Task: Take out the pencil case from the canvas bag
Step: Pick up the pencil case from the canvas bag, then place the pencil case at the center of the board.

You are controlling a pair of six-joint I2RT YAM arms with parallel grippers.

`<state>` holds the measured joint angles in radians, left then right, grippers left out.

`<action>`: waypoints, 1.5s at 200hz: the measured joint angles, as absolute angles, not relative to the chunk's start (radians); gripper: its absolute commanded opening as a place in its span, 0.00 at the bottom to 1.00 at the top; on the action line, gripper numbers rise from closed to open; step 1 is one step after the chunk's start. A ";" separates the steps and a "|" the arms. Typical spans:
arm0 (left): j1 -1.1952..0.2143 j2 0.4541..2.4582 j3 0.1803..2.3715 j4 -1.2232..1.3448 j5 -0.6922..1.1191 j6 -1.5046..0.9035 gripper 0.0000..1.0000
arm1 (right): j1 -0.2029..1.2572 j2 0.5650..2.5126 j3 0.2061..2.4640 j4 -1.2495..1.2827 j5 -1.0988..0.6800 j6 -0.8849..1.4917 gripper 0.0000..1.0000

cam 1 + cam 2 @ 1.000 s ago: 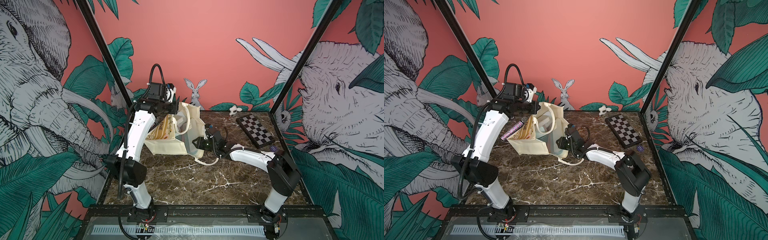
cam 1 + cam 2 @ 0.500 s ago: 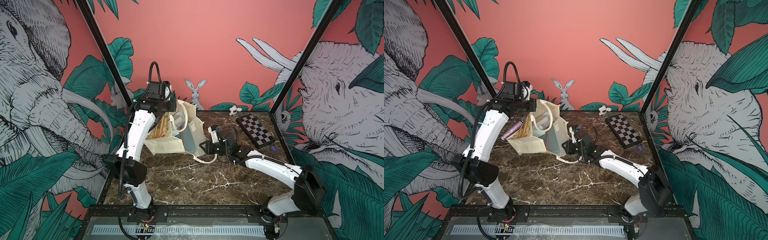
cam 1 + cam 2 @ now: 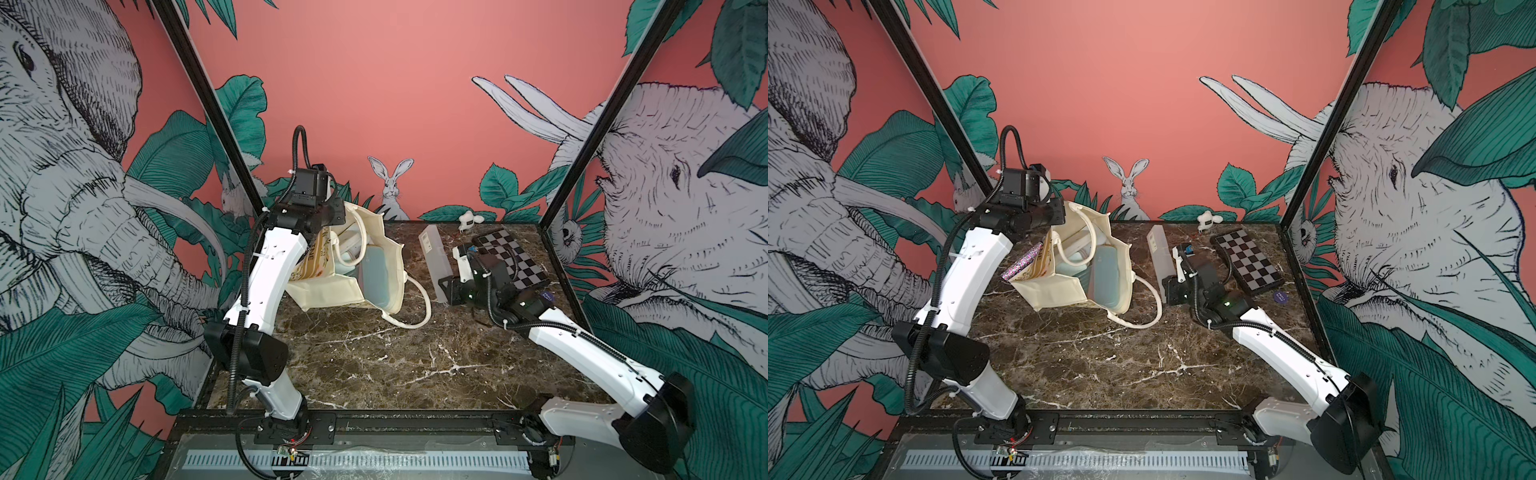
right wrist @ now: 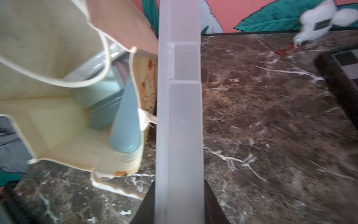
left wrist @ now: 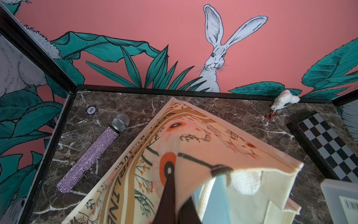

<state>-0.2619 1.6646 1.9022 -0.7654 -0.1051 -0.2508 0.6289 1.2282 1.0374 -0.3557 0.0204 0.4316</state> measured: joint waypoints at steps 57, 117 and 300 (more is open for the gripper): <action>-0.261 1.662 1.903 -0.781 -0.120 -0.264 0.00 | 0.555 1.493 1.309 -0.614 0.214 0.368 0.13; -0.261 1.662 1.914 -0.802 -0.113 -0.264 0.00 | 0.532 1.822 1.583 -0.783 0.426 0.277 0.12; -0.261 1.667 1.942 -0.846 -0.078 -0.242 0.00 | 0.410 2.301 1.979 -0.858 0.693 0.031 0.22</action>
<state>-0.2611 1.6669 1.9423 -0.8455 -0.0784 -0.2424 0.4099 2.3013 1.9793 -0.8577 0.6926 0.0315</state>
